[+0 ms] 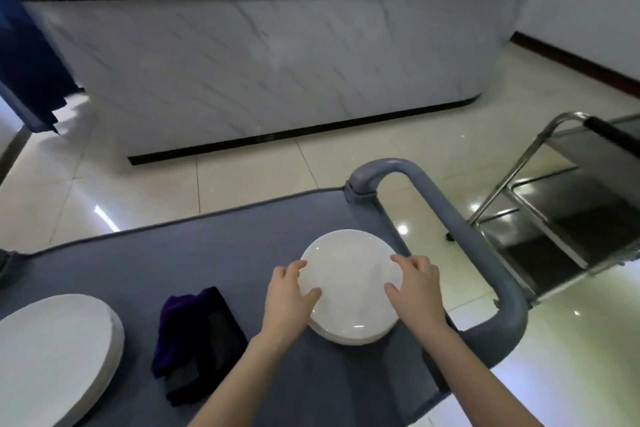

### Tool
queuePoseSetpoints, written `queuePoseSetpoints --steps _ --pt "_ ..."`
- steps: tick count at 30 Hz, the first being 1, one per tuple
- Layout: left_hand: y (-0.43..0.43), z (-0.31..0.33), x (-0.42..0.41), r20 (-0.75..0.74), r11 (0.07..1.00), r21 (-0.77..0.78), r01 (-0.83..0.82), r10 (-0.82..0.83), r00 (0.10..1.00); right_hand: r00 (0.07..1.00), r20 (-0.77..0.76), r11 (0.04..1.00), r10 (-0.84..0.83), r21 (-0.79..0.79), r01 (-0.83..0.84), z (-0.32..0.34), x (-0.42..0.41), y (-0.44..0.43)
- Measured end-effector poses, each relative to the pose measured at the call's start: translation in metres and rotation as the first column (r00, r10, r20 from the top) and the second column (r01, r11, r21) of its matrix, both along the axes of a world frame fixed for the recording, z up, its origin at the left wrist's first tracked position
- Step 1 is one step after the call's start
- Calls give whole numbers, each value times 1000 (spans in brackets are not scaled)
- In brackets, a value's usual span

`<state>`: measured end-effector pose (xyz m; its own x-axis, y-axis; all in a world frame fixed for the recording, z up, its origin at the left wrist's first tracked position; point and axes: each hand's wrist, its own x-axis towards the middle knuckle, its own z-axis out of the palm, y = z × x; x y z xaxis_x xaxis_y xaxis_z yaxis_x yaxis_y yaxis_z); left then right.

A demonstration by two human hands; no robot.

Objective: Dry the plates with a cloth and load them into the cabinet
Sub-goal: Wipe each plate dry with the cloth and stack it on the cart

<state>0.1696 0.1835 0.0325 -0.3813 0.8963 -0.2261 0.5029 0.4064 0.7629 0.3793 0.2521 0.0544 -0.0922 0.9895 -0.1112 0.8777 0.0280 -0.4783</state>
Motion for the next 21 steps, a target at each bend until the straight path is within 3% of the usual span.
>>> queuePoseSetpoints --steps 6,15,18,21 --pt "5 -8 4 -11 997 -31 -66 66 998 987 -152 988 -62 -148 39 -7 8 10" --pt "1 -4 -12 146 983 -23 -182 183 972 931 -355 990 -80 -140 31 -4 3 20" --pt "-9 2 -33 228 968 -11 -249 245 942 810 -569 977 -144 -209 27 2 -6 19" --pt "-22 14 -60 314 953 0 -302 286 905 699 -702 947 -138 -299 -113 6 -26 14"
